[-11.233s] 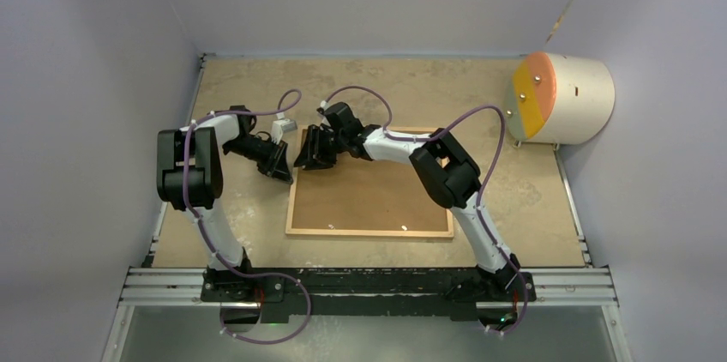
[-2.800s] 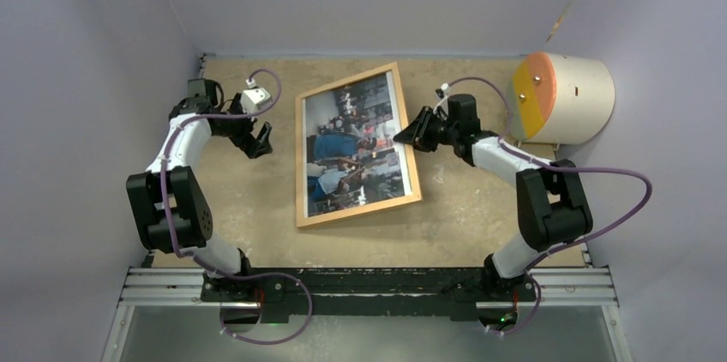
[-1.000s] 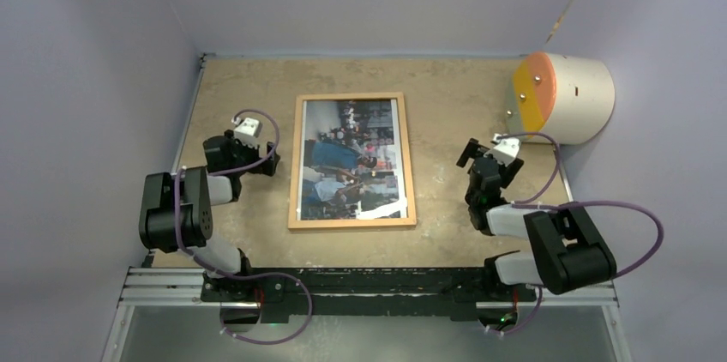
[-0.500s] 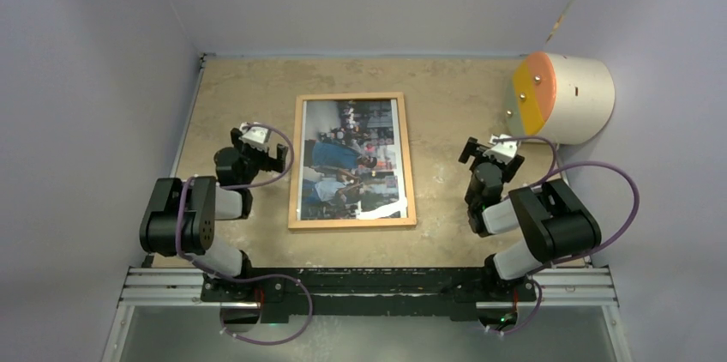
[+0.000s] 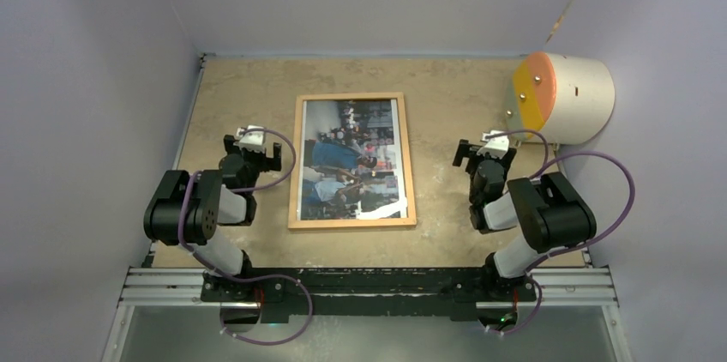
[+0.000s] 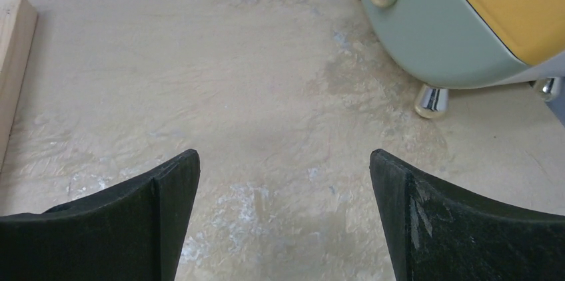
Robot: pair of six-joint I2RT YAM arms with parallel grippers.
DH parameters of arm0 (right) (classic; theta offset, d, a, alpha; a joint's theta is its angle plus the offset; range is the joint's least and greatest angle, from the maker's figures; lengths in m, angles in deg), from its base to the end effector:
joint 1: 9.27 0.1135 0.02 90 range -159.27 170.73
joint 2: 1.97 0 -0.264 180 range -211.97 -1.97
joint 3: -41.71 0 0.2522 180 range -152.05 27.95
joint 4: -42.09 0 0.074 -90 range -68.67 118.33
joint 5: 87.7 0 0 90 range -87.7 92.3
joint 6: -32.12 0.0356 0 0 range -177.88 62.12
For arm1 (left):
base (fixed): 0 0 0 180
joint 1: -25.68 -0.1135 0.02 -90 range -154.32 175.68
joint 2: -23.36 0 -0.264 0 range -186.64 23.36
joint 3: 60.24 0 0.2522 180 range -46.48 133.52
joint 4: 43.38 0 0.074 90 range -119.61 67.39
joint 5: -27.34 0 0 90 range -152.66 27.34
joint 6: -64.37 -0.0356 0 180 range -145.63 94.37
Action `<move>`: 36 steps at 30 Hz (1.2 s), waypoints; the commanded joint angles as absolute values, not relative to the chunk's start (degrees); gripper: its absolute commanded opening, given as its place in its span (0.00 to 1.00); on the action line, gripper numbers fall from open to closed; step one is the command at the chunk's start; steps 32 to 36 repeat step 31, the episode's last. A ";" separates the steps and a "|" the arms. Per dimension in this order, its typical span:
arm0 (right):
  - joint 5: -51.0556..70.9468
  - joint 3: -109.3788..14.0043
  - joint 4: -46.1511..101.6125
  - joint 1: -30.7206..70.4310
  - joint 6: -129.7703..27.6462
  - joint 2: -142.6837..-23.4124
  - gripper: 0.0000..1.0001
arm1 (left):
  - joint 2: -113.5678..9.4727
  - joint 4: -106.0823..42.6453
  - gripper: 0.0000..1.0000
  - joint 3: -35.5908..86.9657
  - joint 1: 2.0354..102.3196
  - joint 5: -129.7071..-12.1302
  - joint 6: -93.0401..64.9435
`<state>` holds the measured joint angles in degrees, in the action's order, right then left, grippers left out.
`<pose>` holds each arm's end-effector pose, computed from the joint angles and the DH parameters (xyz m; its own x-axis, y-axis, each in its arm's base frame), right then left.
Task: Put the photo into the frame
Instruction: Reset both arms
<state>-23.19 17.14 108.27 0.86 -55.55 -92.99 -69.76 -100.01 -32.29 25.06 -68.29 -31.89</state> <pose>0.2307 0.0257 0.1458 0.0061 0.0384 -0.9992 0.2648 0.9635 0.0386 0.2485 -0.0008 0.1320 -0.1382 0.1070 -0.9846 0.1019 0.9904 0.0933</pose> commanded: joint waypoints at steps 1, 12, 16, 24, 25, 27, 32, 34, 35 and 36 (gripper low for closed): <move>-17.93 12.71 103.29 -1.63 -53.70 -92.12 0.99 | -69.77 -104.49 1.00 -32.79 25.24 -63.75 -29.45; -16.25 13.01 104.95 -3.38 -53.92 -92.19 0.99 | -69.70 -101.34 1.00 -31.16 26.74 -65.48 -30.99; -16.24 12.98 105.01 -3.38 -53.92 -92.23 0.99 | -69.86 -101.00 1.00 -30.87 26.85 -65.26 -31.03; -16.24 13.01 104.97 -3.38 -53.92 -92.23 0.99 | -70.04 -99.49 1.00 -29.99 28.23 -62.88 -31.80; -16.24 13.01 104.98 -3.38 -53.92 -92.23 0.99 | -70.07 -99.25 1.00 -29.84 28.37 -62.81 -31.90; -16.24 13.01 104.97 -3.38 -53.92 -92.23 0.99 | -70.16 -98.99 1.00 -29.62 28.61 -62.77 -32.04; -16.24 13.01 104.97 -3.38 -53.89 -92.22 0.99 | -69.72 -100.11 1.00 -30.47 28.67 -62.77 -31.81; -16.24 13.01 104.97 -3.38 -53.89 -92.22 0.99 | -69.72 -100.11 1.00 -30.47 28.67 -62.77 -31.81; -16.24 13.01 104.97 -3.38 -53.89 -92.22 0.99 | -69.72 -100.11 1.00 -30.47 28.67 -62.77 -31.81; -16.24 13.01 104.97 -3.38 -53.89 -92.22 0.99 | -69.72 -100.11 1.00 -30.47 28.67 -62.77 -31.81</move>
